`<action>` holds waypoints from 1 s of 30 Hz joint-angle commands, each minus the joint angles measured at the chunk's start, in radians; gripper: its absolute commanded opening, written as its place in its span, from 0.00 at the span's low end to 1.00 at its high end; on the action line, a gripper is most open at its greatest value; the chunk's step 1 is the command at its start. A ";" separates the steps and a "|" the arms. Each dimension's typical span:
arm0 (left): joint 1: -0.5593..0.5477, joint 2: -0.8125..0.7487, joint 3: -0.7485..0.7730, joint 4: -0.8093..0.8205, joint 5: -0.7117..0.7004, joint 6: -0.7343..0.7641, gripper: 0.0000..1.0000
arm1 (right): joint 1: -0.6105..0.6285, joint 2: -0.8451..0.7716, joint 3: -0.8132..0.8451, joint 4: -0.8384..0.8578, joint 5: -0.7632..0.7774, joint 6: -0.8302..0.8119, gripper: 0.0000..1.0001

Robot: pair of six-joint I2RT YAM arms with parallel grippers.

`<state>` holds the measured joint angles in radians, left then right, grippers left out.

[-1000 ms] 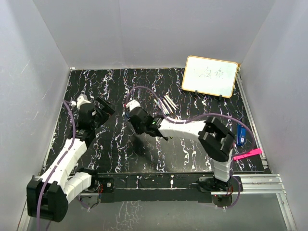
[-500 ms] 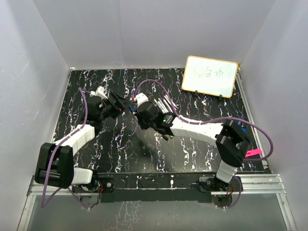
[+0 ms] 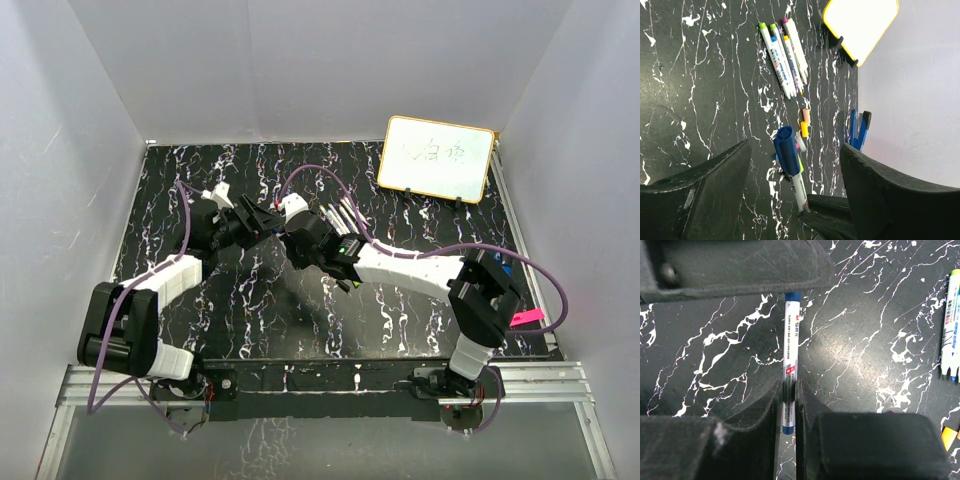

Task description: Open the pen caps

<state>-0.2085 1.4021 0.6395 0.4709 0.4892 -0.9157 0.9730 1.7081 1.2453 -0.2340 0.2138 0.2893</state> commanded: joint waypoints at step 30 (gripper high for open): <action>-0.030 0.048 0.029 0.052 0.029 -0.017 0.00 | -0.013 -0.053 0.016 0.052 -0.027 -0.019 0.47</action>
<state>-0.2359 1.4498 0.6437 0.5228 0.5091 -0.9459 0.9657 1.7004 1.2453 -0.2337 0.1734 0.2859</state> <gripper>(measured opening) 0.154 0.345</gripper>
